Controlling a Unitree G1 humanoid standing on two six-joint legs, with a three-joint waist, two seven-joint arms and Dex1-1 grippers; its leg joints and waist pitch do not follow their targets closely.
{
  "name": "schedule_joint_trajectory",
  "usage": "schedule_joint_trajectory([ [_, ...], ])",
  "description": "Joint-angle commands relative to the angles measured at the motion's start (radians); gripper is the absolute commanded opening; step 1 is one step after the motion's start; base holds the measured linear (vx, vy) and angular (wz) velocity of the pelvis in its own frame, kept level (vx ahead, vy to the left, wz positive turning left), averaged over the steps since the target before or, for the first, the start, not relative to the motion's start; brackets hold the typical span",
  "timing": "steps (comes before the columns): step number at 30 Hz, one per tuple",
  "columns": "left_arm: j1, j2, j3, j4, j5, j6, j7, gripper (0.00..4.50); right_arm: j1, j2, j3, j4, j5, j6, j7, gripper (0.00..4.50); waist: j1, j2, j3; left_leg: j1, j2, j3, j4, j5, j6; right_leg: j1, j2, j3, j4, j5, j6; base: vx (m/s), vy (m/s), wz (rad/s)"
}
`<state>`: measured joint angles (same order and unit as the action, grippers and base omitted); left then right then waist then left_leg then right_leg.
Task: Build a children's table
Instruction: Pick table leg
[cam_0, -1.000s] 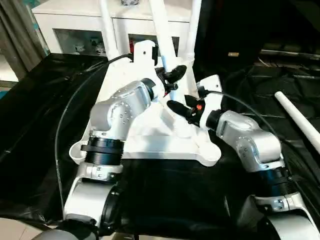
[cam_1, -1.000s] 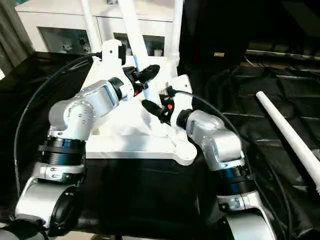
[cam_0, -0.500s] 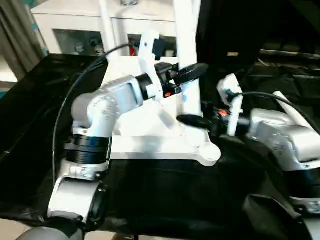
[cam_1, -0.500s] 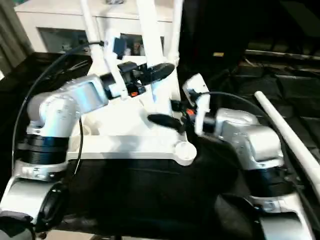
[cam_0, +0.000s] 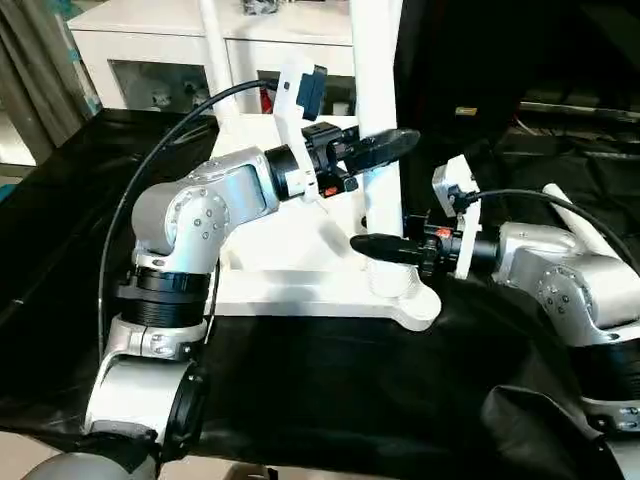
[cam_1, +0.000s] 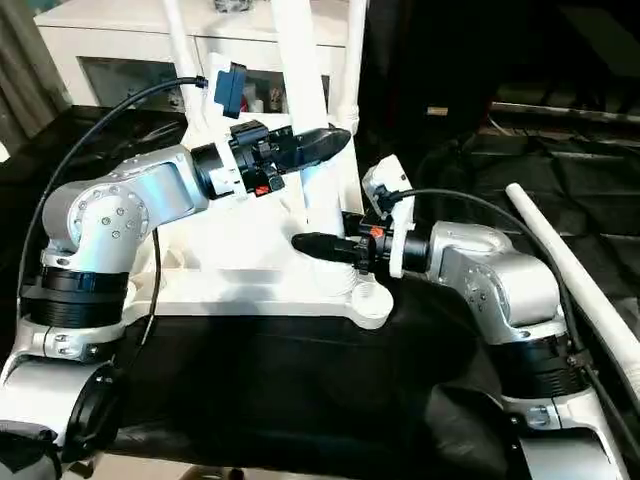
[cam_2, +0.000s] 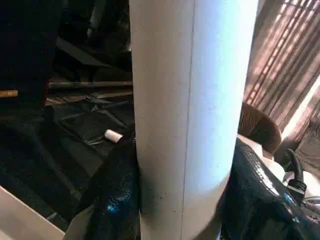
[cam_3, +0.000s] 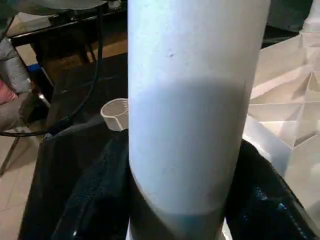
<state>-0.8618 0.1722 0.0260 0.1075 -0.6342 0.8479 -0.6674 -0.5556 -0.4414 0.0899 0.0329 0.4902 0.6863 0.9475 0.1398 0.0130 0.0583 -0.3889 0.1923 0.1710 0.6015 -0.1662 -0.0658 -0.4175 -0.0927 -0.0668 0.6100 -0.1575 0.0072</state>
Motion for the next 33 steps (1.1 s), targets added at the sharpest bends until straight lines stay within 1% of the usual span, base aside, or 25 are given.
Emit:
schedule_joint_trajectory([
  [1, 0.001, 0.017, -0.045, -0.010, 0.036, -0.011, -0.019, 1.84, -0.021, 0.011, -0.014, 0.030, -0.021, -0.036, -0.039, 2.52, -0.001, -0.016, -0.078, 0.012, 0.022, -0.005, -0.069, -0.196, -0.003, 0.058, -0.044, 0.031, -0.071, -0.287, -0.165, 0.000, 0.000, 0.00],
  [2, 0.000, 0.020, -0.050, -0.008, 0.042, -0.014, -0.021, 1.84, -0.024, 0.013, -0.017, 0.035, -0.016, -0.032, -0.039, 2.52, -0.002, -0.014, -0.077, 0.013, 0.022, -0.004, -0.069, -0.199, -0.002, 0.057, -0.043, 0.032, -0.074, -0.288, -0.166, 0.000, 0.000, 0.00],
  [3, 0.000, 0.027, -0.063, -0.007, 0.053, -0.027, -0.034, 1.84, -0.029, 0.011, -0.019, 0.035, -0.003, -0.019, -0.026, 2.64, -0.002, -0.013, -0.078, 0.014, 0.023, -0.004, -0.069, -0.191, -0.001, 0.057, -0.043, 0.033, -0.072, -0.277, -0.169, 0.000, 0.000, 0.00],
  [5, -0.001, 0.029, -0.065, -0.006, 0.055, -0.030, -0.038, 1.84, -0.031, 0.009, -0.019, 0.033, 0.001, -0.015, -0.020, 2.81, -0.001, -0.013, -0.077, 0.014, 0.023, -0.003, -0.069, -0.189, 0.000, 0.057, -0.042, 0.033, -0.071, -0.269, -0.171, 0.000, 0.000, 0.00],
  [6, -0.003, 0.034, -0.069, -0.008, 0.049, -0.026, -0.055, 1.84, -0.035, 0.001, -0.013, 0.029, 0.004, -0.011, -0.002, 2.93, 0.000, -0.020, -0.077, 0.013, 0.022, -0.002, -0.067, -0.181, 0.004, 0.059, -0.043, 0.033, -0.069, -0.265, -0.174, 0.000, 0.000, 0.00],
  [7, -0.003, 0.035, -0.069, -0.009, 0.046, -0.026, -0.058, 1.84, -0.035, 0.000, -0.012, 0.028, 0.003, -0.011, -0.001, 3.00, 0.000, -0.017, -0.077, 0.014, 0.023, -0.002, -0.067, -0.179, 0.005, 0.058, -0.044, 0.034, -0.069, -0.266, -0.175, 0.000, 0.000, 0.00],
  [8, -0.005, 0.040, -0.072, -0.013, 0.039, -0.023, -0.071, 1.84, -0.038, -0.004, -0.009, 0.027, 0.000, -0.015, 0.007, 3.00, 0.000, -0.021, -0.078, 0.013, 0.022, -0.001, -0.067, -0.175, 0.006, 0.058, -0.043, 0.034, -0.069, -0.263, -0.176, 0.000, 0.000, 0.00],
  [9, -0.005, 0.043, -0.074, -0.014, 0.036, -0.023, -0.079, 1.84, -0.040, -0.004, -0.008, 0.028, -0.003, -0.019, 0.010, 3.12, 0.000, -0.019, -0.077, 0.013, 0.022, -0.001, -0.067, -0.170, 0.007, 0.058, -0.043, 0.034, -0.067, -0.259, -0.179, 0.000, 0.000, 0.00],
  [11, -0.006, 0.045, -0.072, -0.016, 0.028, -0.020, -0.089, 1.84, -0.043, -0.006, -0.007, 0.032, -0.007, -0.029, 0.021, 3.12, 0.000, -0.019, -0.077, 0.013, 0.022, -0.001, -0.066, -0.171, 0.008, 0.058, -0.044, 0.034, -0.068, -0.260, -0.179, 0.000, 0.000, 0.00],
  [12, -0.007, 0.046, -0.071, -0.015, 0.027, -0.021, -0.091, 1.84, -0.045, -0.009, -0.004, 0.035, -0.009, -0.032, 0.031, 3.19, 0.000, -0.021, -0.077, 0.013, 0.022, -0.001, -0.066, -0.176, 0.009, 0.059, -0.044, 0.034, -0.068, -0.272, -0.177, 0.000, 0.000, 0.00],
  [13, -0.008, 0.047, -0.072, -0.013, 0.027, -0.023, -0.094, 1.84, -0.046, -0.014, 0.000, 0.036, -0.009, -0.032, 0.043, 3.19, 0.000, -0.021, -0.077, 0.013, 0.022, -0.001, -0.066, -0.175, 0.009, 0.058, -0.044, 0.034, -0.068, -0.274, -0.176, 0.000, 0.000, 0.00],
  [17, -0.010, 0.050, -0.071, -0.015, 0.023, -0.022, -0.109, 1.84, -0.044, -0.035, 0.018, 0.032, 0.001, -0.020, 0.089, 3.19, 0.001, -0.023, -0.075, 0.013, 0.022, -0.001, -0.066, -0.177, 0.011, 0.059, -0.045, 0.034, -0.070, -0.286, -0.170, 0.000, 0.000, 0.00],
  [18, -0.010, 0.050, -0.072, -0.019, 0.018, -0.019, -0.116, 1.84, -0.043, -0.040, 0.022, 0.030, 0.003, -0.017, 0.100, 3.19, 0.001, -0.024, -0.076, 0.012, 0.022, -0.001, -0.066, -0.175, 0.012, 0.059, -0.045, 0.034, -0.070, -0.290, -0.169, 0.000, 0.000, 0.00],
  [22, -0.004, 0.047, -0.071, -0.040, 0.000, -0.003, -0.136, 1.84, -0.042, -0.050, 0.028, 0.031, 0.004, -0.014, 0.128, 3.19, 0.002, -0.025, -0.076, 0.012, 0.023, -0.001, -0.065, -0.172, 0.013, 0.059, -0.045, 0.033, -0.068, -0.286, -0.177, 0.000, 0.000, 0.00],
  [28, -0.002, 0.050, -0.075, -0.050, -0.003, 0.005, -0.149, 1.84, -0.037, -0.061, 0.038, 0.024, 0.009, -0.012, 0.165, 3.19, 0.001, -0.025, -0.076, 0.013, 0.024, -0.001, -0.065, -0.172, 0.015, 0.059, -0.044, 0.033, -0.067, -0.278, -0.182, 0.000, 0.000, 0.00],
  [30, 0.000, 0.052, -0.078, -0.056, -0.006, 0.009, -0.153, 1.84, -0.032, -0.062, 0.040, 0.021, 0.009, -0.013, 0.170, 3.19, 0.001, -0.022, -0.077, 0.013, 0.023, -0.001, -0.064, -0.171, 0.015, 0.058, -0.044, 0.034, -0.068, -0.274, -0.185, 0.000, 0.000, 0.00],
  [32, 0.002, 0.054, -0.081, -0.061, -0.011, 0.015, -0.157, 1.84, -0.030, -0.062, 0.041, 0.018, 0.010, -0.013, 0.173, 3.19, 0.001, -0.024, -0.077, 0.013, 0.022, -0.001, -0.064, -0.171, 0.016, 0.059, -0.043, 0.034, -0.068, -0.273, -0.185, 0.000, 0.000, 0.00],
  [33, 0.003, 0.056, -0.084, -0.064, -0.012, 0.018, -0.160, 1.84, -0.029, -0.062, 0.041, 0.016, 0.010, -0.012, 0.174, 3.19, 0.002, -0.022, -0.077, 0.013, 0.023, -0.001, -0.063, -0.168, 0.016, 0.060, -0.044, 0.034, -0.067, -0.269, -0.186, 0.000, 0.000, 0.00],
])
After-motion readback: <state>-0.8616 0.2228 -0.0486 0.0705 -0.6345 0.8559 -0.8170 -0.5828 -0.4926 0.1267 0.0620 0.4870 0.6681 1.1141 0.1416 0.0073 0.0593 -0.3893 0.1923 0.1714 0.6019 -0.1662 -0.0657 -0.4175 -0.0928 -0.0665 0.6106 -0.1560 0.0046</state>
